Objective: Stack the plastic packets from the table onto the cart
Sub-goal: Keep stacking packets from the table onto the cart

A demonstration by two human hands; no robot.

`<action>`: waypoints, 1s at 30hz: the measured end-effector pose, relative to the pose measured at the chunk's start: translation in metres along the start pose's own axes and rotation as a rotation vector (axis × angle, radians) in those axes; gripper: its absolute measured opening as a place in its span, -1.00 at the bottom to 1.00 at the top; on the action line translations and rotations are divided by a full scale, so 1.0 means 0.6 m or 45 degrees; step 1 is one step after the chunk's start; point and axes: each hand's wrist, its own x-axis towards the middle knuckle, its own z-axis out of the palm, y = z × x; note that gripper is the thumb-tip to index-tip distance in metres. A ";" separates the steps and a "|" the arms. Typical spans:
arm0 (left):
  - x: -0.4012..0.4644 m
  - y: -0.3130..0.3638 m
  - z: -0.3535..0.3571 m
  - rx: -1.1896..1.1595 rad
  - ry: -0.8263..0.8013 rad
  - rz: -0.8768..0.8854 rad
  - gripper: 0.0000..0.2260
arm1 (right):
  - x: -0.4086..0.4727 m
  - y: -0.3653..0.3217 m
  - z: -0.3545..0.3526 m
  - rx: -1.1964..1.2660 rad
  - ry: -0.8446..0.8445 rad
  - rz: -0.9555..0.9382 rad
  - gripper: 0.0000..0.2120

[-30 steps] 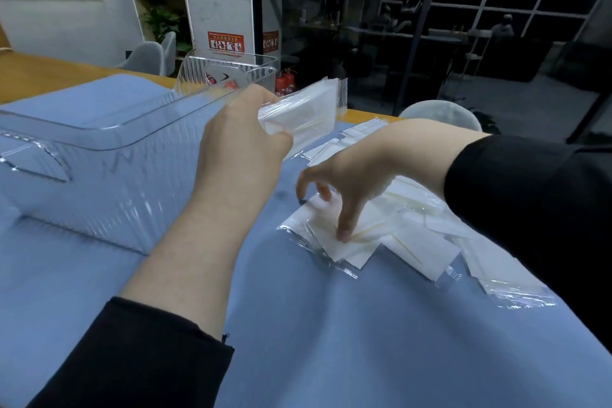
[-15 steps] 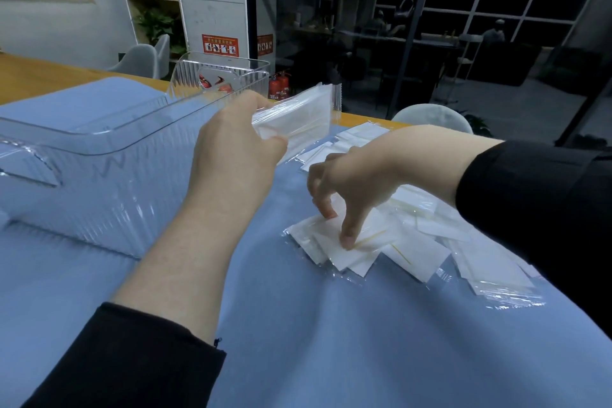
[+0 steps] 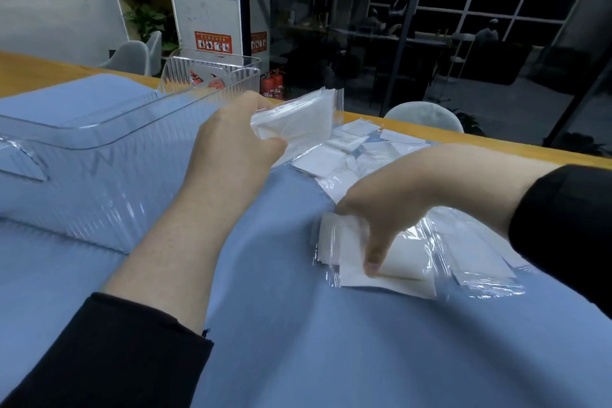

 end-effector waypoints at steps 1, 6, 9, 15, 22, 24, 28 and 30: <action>-0.001 0.001 0.001 -0.016 -0.012 0.008 -0.79 | -0.006 0.001 0.008 0.054 -0.035 0.026 -0.56; -0.015 0.008 0.009 -0.090 -0.104 0.002 -0.71 | -0.076 0.021 0.043 0.009 0.231 -0.005 -0.80; -0.022 0.016 0.013 -0.161 -0.182 0.014 -0.70 | -0.139 0.040 0.077 0.224 0.475 -0.055 -0.86; -0.077 0.076 0.052 -0.459 -0.591 0.061 -0.70 | -0.265 0.092 0.152 0.230 0.718 0.110 -0.85; -0.155 0.106 0.129 -0.493 -0.955 0.092 -0.86 | -0.220 0.119 0.250 0.213 1.313 0.140 -0.60; -0.169 0.109 0.136 -0.551 -0.930 0.011 -0.89 | -0.210 0.125 0.273 0.492 1.410 0.163 -0.35; -0.195 0.128 0.146 -0.529 -0.861 0.021 -0.61 | -0.194 0.126 0.292 0.982 1.391 0.086 0.08; -0.209 0.139 0.155 -0.533 -0.749 0.024 -0.50 | -0.191 0.125 0.296 1.092 1.349 0.023 0.04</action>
